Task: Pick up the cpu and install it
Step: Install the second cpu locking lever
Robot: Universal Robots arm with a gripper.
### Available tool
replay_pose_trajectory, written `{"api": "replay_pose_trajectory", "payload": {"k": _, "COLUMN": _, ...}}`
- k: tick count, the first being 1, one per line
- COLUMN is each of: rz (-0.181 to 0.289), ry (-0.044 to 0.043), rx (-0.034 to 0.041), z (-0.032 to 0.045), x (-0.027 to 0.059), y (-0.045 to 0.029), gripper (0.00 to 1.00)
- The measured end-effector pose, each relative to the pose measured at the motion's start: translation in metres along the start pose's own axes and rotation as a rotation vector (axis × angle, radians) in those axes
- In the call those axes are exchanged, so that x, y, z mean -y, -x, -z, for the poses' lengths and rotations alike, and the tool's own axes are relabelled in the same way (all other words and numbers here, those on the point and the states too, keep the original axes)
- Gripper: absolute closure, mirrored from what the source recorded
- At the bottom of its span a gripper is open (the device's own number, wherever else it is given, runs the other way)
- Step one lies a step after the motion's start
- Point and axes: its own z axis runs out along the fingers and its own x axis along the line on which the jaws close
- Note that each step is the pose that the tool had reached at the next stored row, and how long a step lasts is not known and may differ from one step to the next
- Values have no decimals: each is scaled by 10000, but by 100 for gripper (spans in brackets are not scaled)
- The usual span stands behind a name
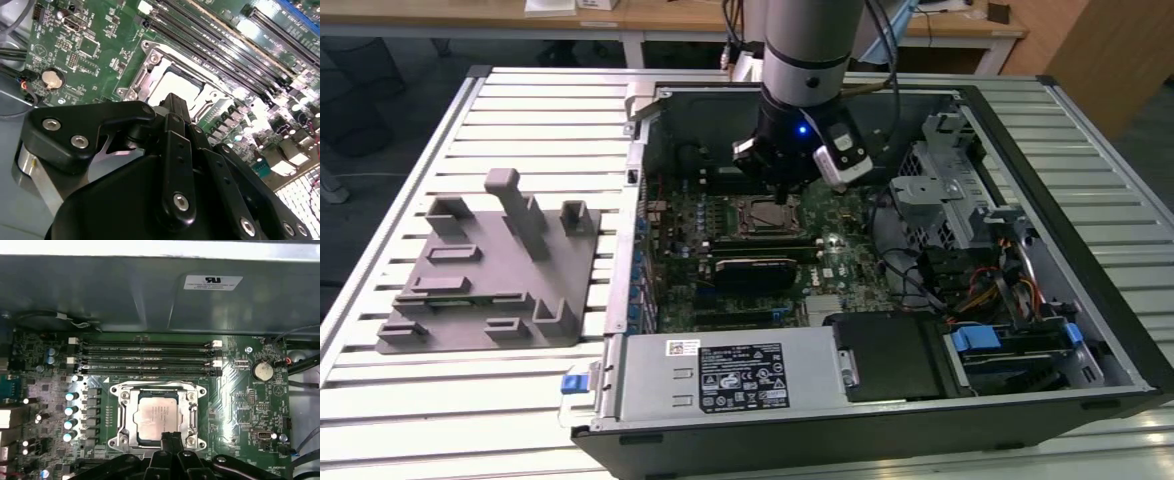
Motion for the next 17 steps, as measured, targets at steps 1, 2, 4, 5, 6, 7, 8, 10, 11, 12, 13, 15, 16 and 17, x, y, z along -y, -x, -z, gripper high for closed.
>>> {"api": "replay_pose_trajectory", "payload": {"k": 1, "rz": -4, "ry": -2, "rx": -30, "z": 2, "x": 11, "y": 0, "gripper": 89}}
{"api": "replay_pose_trajectory", "payload": {"k": 2, "rz": -6, "ry": -1, "rx": -49, "z": 4, "x": 31, "y": 0, "gripper": 89}}
{"api": "replay_pose_trajectory", "payload": {"k": 4, "rz": -7, "ry": -2, "rx": -61, "z": 10, "x": 85, "y": -1, "gripper": 89}}
{"api": "replay_pose_trajectory", "payload": {"k": 5, "rz": -7, "ry": -1, "rx": -63, "z": 11, "x": 107, "y": -1, "gripper": 89}}
{"api": "replay_pose_trajectory", "payload": {"k": 6, "rz": -7, "ry": -1, "rx": -64, "z": 13, "x": 127, "y": -1, "gripper": 89}}
{"api": "replay_pose_trajectory", "payload": {"k": 7, "rz": -8, "ry": -1, "rx": -65, "z": 13, "x": 141, "y": -1, "gripper": 89}}
{"api": "replay_pose_trajectory", "payload": {"k": 8, "rz": -8, "ry": -1, "rx": -67, "z": 11, "x": 151, "y": -1, "gripper": 89}}
{"api": "replay_pose_trajectory", "payload": {"k": 10, "rz": 0, "ry": 1, "rx": -84, "z": -1, "x": 165, "y": -1, "gripper": 89}}
{"api": "replay_pose_trajectory", "payload": {"k": 11, "rz": 29, "ry": -2, "rx": -107, "z": -9, "x": 166, "y": -1, "gripper": 89}}
{"api": "replay_pose_trajectory", "payload": {"k": 12, "rz": 97, "ry": -18, "rx": -140, "z": -15, "x": 167, "y": -1, "gripper": 89}}
{"api": "replay_pose_trajectory", "payload": {"k": 13, "rz": 174, "ry": -40, "rx": -179, "z": -20, "x": 168, "y": -1, "gripper": 89}}
{"api": "replay_pose_trajectory", "payload": {"k": 15, "rz": 241, "ry": -93, "rx": -233, "z": -29, "x": 176, "y": -2, "gripper": 89}}
{"api": "replay_pose_trajectory", "payload": {"k": 16, "rz": 245, "ry": -105, "rx": -238, "z": -31, "x": 189, "y": -2, "gripper": 89}}
{"api": "replay_pose_trajectory", "payload": {"k": 17, "rz": 245, "ry": -105, "rx": -238, "z": -34, "x": 197, "y": -2, "gripper": 89}}
